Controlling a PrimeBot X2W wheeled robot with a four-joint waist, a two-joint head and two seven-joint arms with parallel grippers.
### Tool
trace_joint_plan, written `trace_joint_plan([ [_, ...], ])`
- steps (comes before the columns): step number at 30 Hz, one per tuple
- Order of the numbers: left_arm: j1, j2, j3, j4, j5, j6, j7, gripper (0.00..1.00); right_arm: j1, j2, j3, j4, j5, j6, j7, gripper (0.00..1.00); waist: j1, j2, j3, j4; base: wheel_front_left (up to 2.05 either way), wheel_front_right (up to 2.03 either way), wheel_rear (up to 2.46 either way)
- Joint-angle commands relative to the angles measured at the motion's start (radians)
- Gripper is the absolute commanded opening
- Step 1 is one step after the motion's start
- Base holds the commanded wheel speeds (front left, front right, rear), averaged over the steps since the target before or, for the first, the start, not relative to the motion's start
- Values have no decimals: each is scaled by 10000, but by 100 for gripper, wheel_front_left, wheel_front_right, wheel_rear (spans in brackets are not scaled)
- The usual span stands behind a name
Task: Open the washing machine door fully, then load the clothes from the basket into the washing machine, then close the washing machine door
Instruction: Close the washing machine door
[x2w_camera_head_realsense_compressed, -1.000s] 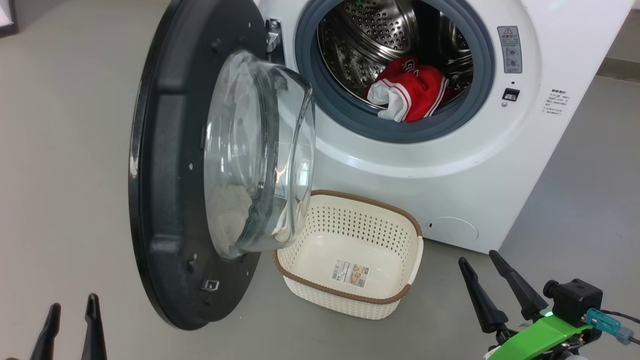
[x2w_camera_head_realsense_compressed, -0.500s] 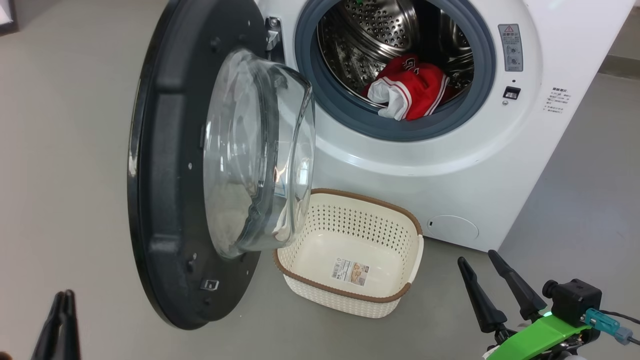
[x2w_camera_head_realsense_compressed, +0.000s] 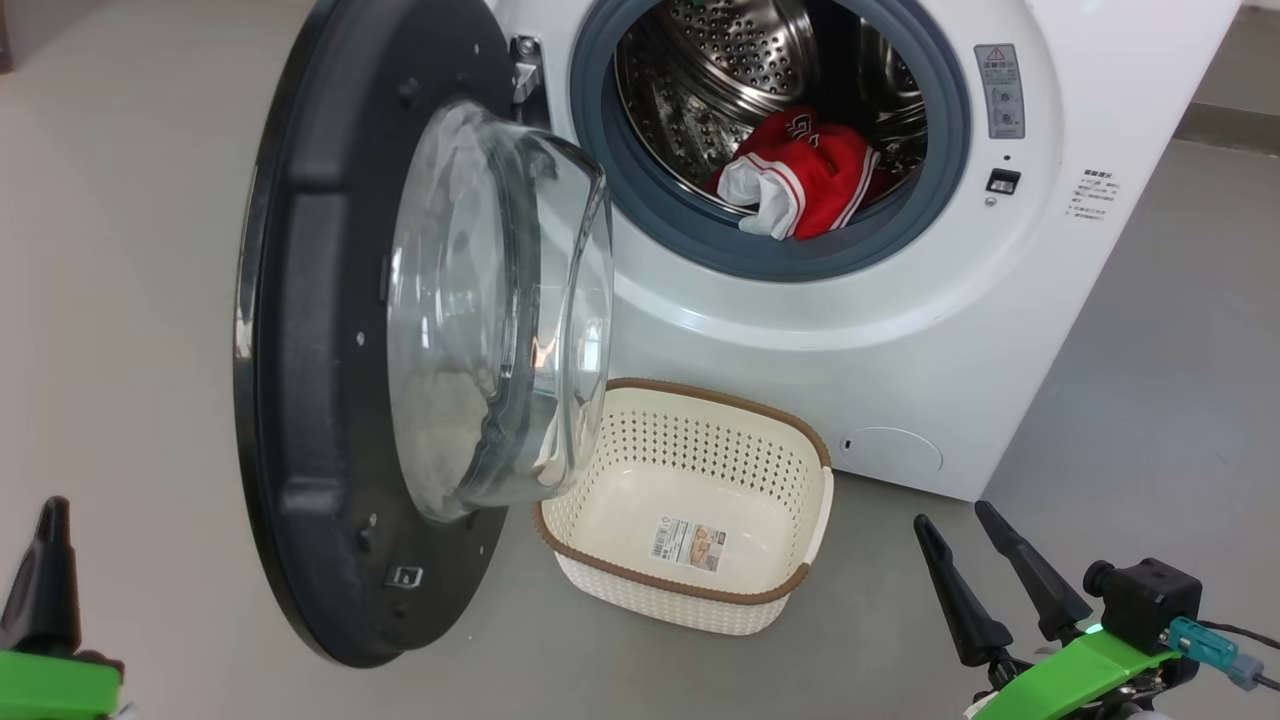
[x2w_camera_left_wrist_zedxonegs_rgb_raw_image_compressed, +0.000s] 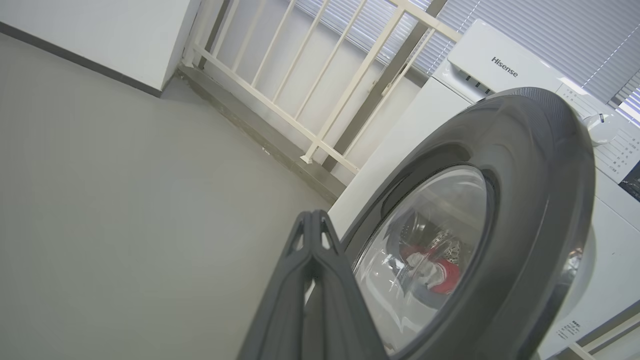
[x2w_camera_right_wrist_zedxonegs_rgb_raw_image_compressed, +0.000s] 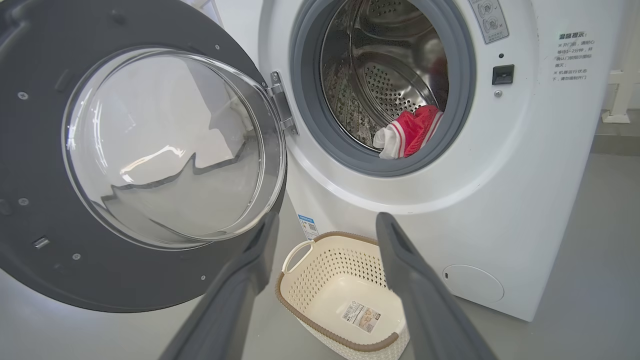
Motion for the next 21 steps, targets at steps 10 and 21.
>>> trace_joint_plan([
  [10, -1376, -210, 1122, 33, -3754, 754, 2871, 0, -145, -121, 198, -216, 20, 16, -48, 100, 0, 0, -22, -282, 0, 0, 0],
  [21, -1765, -343, 1590, 149, -5749, 2062, 4588, 0, -172, -131, 265, -177, 60, 16, -48, 100, 0, 0, -68, -577, 0, 0, 0],
])
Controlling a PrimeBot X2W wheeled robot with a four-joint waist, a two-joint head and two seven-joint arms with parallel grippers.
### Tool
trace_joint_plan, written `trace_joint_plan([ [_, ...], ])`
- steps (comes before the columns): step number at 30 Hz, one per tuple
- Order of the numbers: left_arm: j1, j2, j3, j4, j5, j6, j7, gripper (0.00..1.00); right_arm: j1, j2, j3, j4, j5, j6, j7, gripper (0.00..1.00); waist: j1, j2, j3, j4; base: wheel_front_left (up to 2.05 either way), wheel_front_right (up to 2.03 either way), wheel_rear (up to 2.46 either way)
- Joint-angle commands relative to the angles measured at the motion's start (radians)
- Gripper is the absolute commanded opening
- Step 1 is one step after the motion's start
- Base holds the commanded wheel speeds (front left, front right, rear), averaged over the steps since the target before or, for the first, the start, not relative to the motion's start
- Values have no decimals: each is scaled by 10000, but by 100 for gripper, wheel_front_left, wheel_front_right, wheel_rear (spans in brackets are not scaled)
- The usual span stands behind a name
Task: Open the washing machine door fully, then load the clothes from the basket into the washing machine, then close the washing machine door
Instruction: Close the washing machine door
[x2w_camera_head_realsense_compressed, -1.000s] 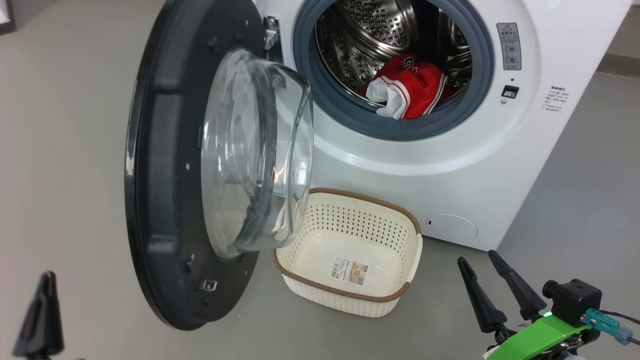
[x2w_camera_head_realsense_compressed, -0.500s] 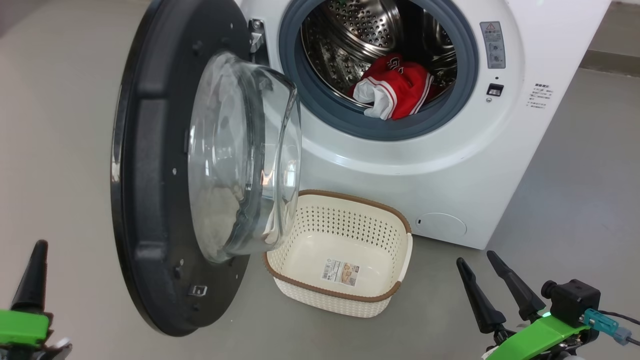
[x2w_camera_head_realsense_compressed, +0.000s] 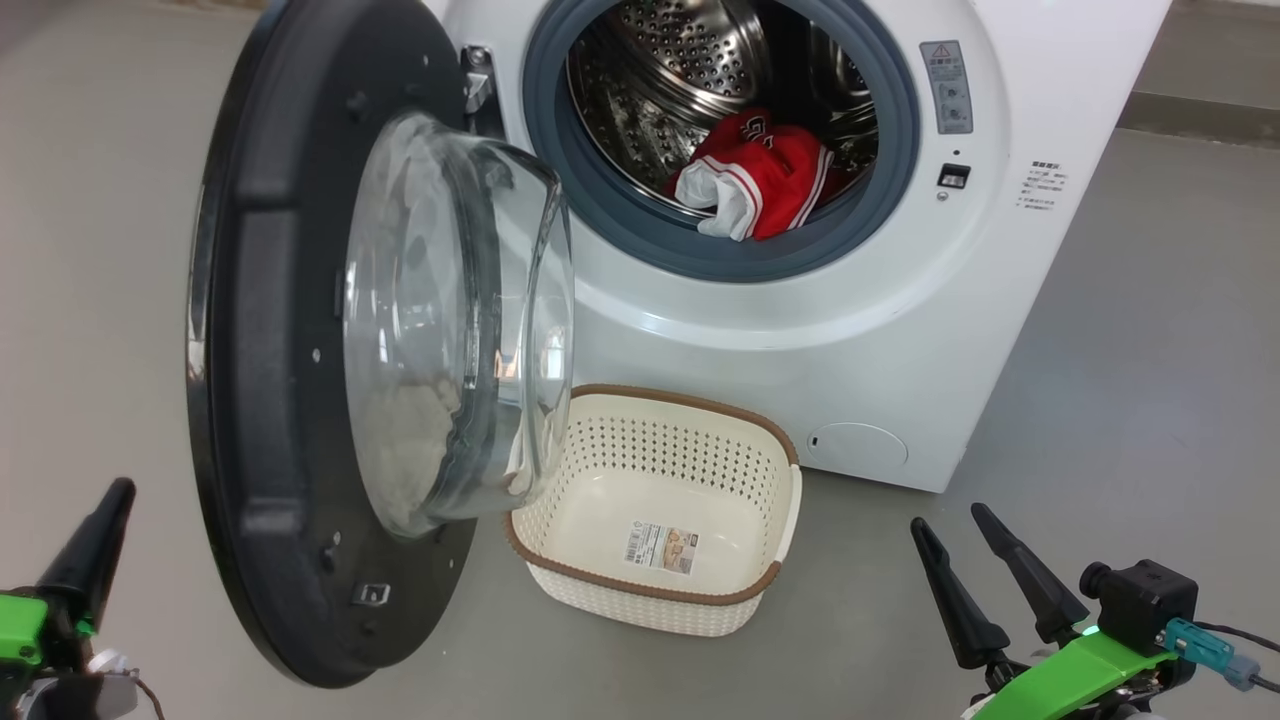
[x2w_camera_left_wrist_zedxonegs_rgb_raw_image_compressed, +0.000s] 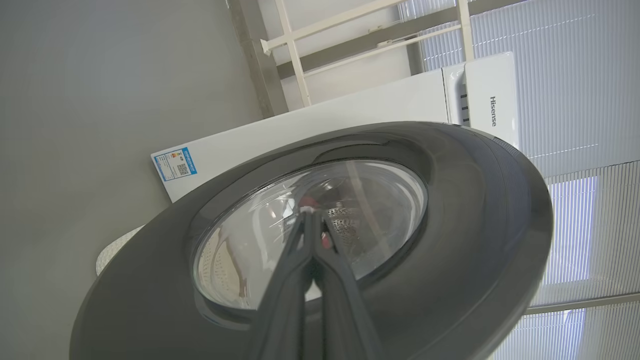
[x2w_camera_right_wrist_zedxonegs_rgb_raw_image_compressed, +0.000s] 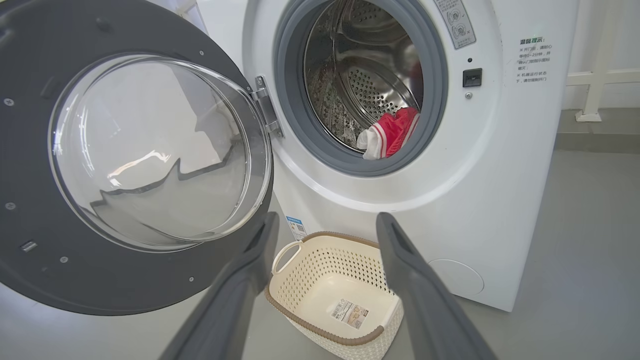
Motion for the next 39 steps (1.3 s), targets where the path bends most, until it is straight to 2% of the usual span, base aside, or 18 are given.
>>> trace_joint_plan([
  [1, -502, 409, 322, -171, -208, 153, 234, 0, -176, -129, 204, -203, 44, 16, -48, 100, 0, -1, -17, -67, 0, 0, 0],
  [6, -612, 451, 318, -68, -523, 441, 664, 0, -186, -128, 205, -209, 57, 16, -48, 100, 0, -1, -32, -237, 0, 0, 0],
  [16, -666, 325, 52, -398, -877, 738, 1301, 0, -173, -124, 135, -217, 60, 16, -48, 100, 0, -1, 20, -599, 0, 0, 0],
  [27, -329, 51, -532, -1474, -1319, 1133, 2269, 0, -150, -71, 71, -232, 56, 16, -48, 100, 0, -1, 65, -933, 0, 0, 0],
  [39, 22, -216, -1066, -2548, -1334, 1542, 2635, 0, -191, -47, 51, -227, 59, 16, -48, 100, 0, -1, 39, -1643, 0, 0, 0],
])
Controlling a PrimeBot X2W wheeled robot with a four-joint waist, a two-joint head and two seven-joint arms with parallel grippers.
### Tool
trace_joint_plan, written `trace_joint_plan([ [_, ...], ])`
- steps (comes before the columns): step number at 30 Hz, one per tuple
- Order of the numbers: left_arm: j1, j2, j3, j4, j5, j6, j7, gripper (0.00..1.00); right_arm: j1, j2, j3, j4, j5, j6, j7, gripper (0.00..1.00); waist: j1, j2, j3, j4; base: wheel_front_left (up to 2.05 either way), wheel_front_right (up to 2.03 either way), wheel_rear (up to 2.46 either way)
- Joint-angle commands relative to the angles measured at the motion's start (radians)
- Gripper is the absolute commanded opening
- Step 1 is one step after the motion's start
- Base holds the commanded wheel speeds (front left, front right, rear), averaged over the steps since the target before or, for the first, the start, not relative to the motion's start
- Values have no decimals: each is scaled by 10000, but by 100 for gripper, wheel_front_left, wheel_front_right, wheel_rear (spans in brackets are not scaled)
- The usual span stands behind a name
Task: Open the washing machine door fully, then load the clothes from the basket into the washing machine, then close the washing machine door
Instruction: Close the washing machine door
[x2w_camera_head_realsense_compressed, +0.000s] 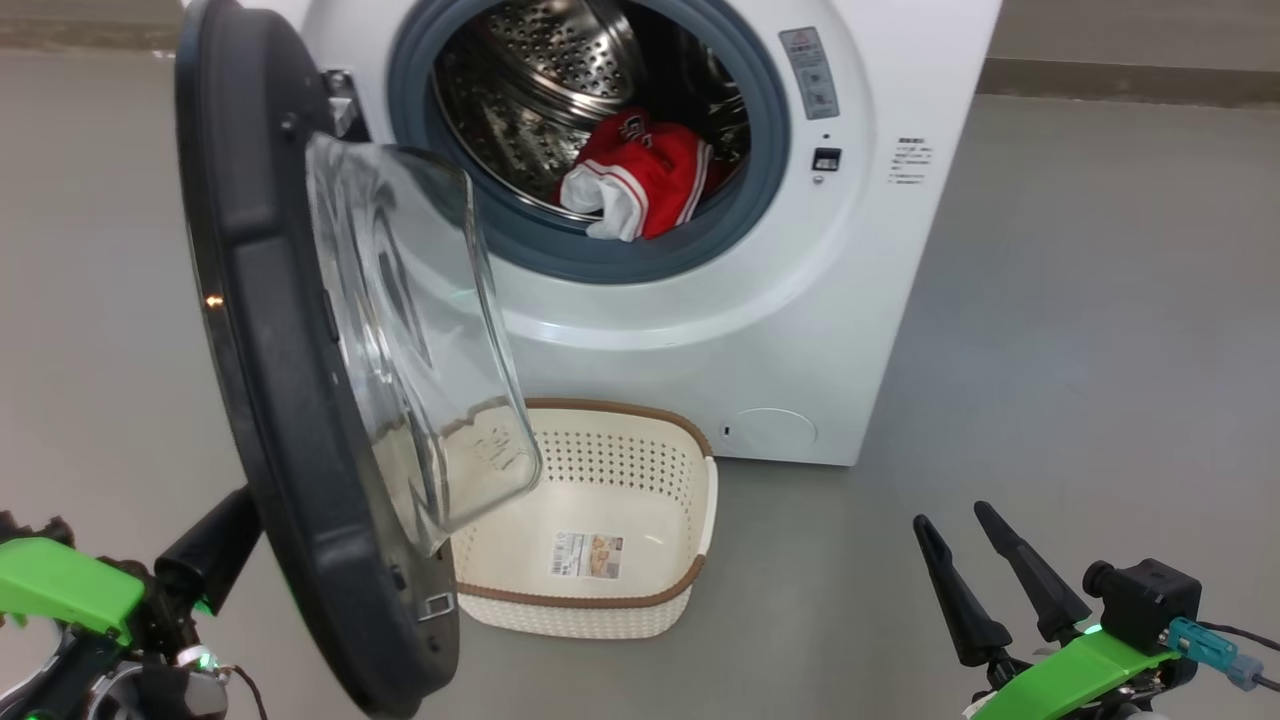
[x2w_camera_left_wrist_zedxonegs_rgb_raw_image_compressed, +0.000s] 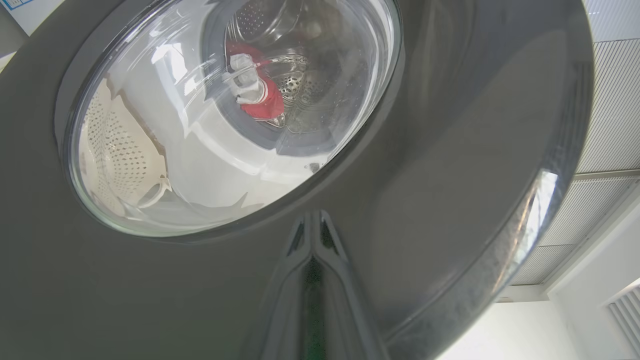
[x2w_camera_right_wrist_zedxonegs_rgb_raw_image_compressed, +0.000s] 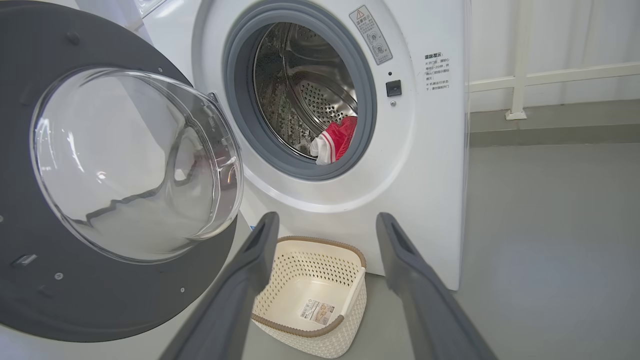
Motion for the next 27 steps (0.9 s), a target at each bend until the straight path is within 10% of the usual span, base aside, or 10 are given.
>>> trace_joint_plan([
  [1, -227, 72, 121, -566, -147, 70, 173, 0, -183, -92, 119, -232, 46, 16, -48, 100, 0, -1, 4, -297, 0, 0, 0],
  [27, -960, -374, -295, -305, 430, -261, -484, 0, -307, -212, 158, -228, 96, 16, -48, 100, 0, -1, 284, -2478, 0, 0, 0],
])
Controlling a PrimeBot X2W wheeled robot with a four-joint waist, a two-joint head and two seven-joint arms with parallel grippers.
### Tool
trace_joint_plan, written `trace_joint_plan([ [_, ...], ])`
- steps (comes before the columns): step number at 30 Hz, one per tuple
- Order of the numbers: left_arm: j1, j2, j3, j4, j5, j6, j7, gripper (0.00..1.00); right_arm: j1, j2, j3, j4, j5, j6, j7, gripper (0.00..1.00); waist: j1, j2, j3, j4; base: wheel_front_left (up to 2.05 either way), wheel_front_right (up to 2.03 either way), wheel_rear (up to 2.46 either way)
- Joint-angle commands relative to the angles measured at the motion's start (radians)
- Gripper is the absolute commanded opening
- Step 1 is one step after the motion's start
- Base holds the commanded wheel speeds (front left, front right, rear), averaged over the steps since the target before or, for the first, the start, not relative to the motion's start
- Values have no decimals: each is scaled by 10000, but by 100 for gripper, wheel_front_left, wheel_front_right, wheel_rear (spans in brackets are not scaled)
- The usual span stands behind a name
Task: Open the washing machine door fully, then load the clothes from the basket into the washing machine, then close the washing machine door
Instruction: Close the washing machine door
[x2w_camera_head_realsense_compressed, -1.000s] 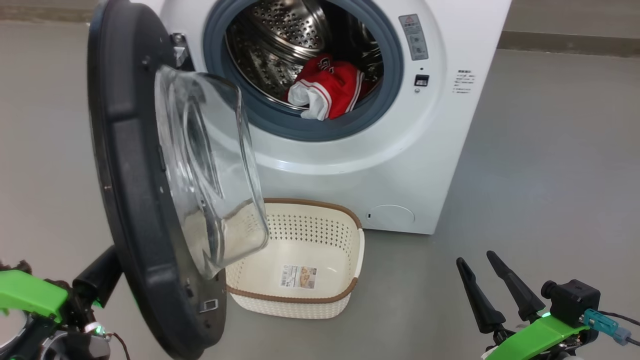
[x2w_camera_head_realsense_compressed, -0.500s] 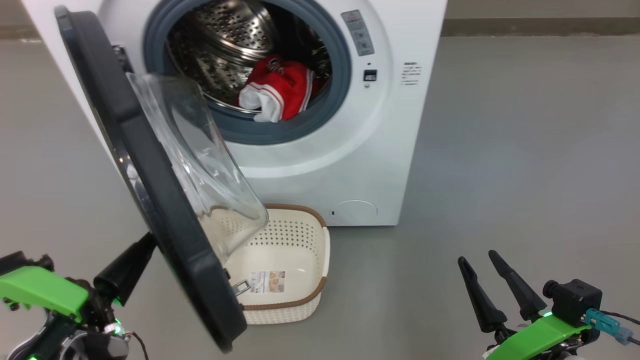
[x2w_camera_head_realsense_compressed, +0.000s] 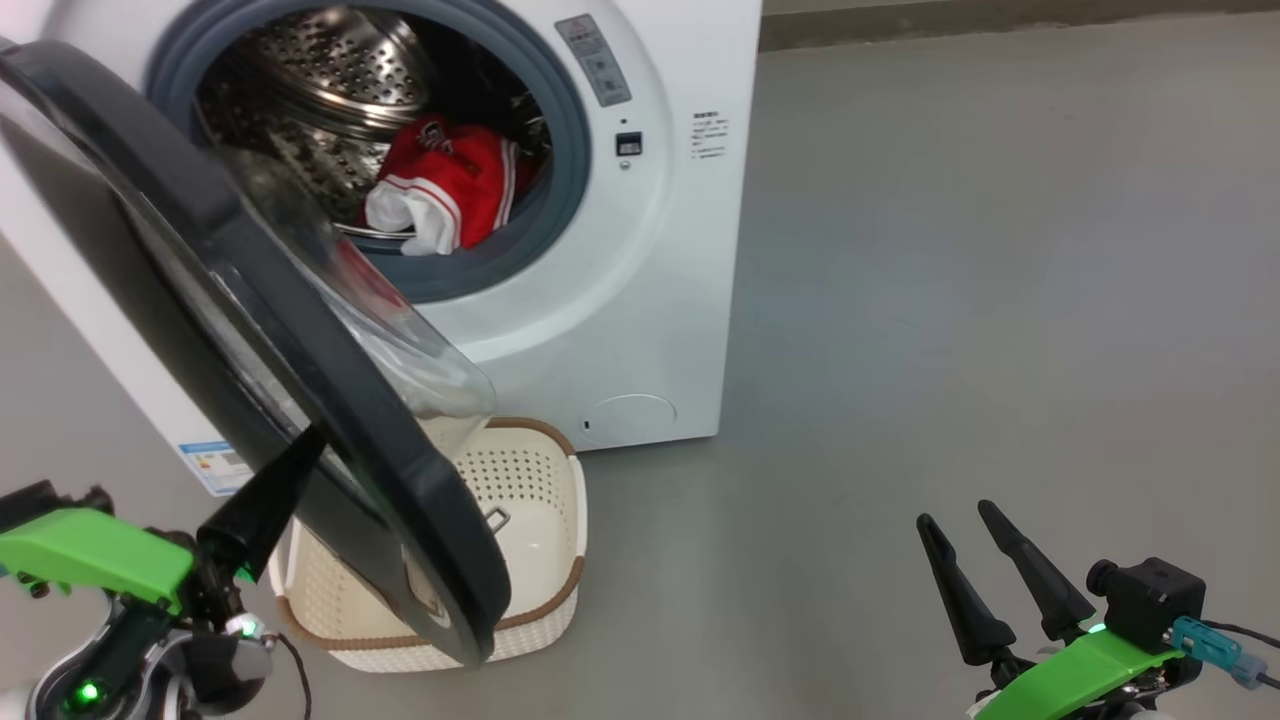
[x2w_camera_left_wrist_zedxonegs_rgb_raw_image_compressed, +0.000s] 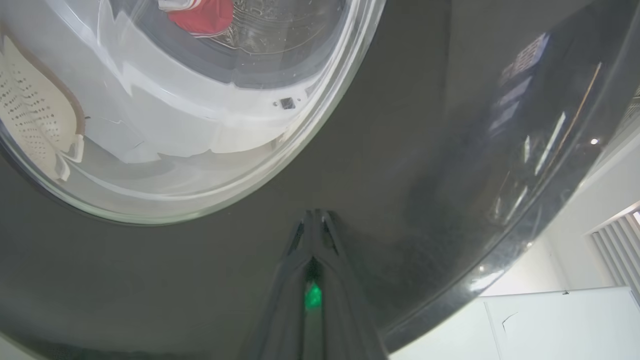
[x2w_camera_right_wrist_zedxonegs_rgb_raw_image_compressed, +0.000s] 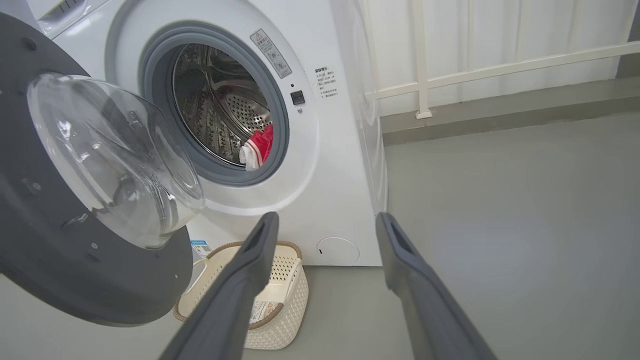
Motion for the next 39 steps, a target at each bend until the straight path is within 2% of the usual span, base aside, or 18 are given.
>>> trace_joint_plan([
  [1, -657, 83, 207, -183, 86, -152, -63, 0, -320, -178, 189, -231, 103, 16, -48, 100, 0, -1, 107, -253, 0, 0, 0],
  [14, -1574, 47, 267, 776, 484, -756, -670, 0, -525, -241, 268, -242, 143, 16, -48, 100, 0, -1, 402, -970, 0, 0, 0],
  [25, -1965, 32, 263, 1279, 581, -986, -817, 0, -601, -222, 275, -251, 146, 16, -48, 100, 0, -1, 547, -1391, 0, 0, 0],
  [39, -2028, 92, 256, 1488, 662, -1181, -815, 0, -571, -177, 193, -211, 119, 16, -48, 100, 0, -1, 506, -1274, 0, 0, 0],
])
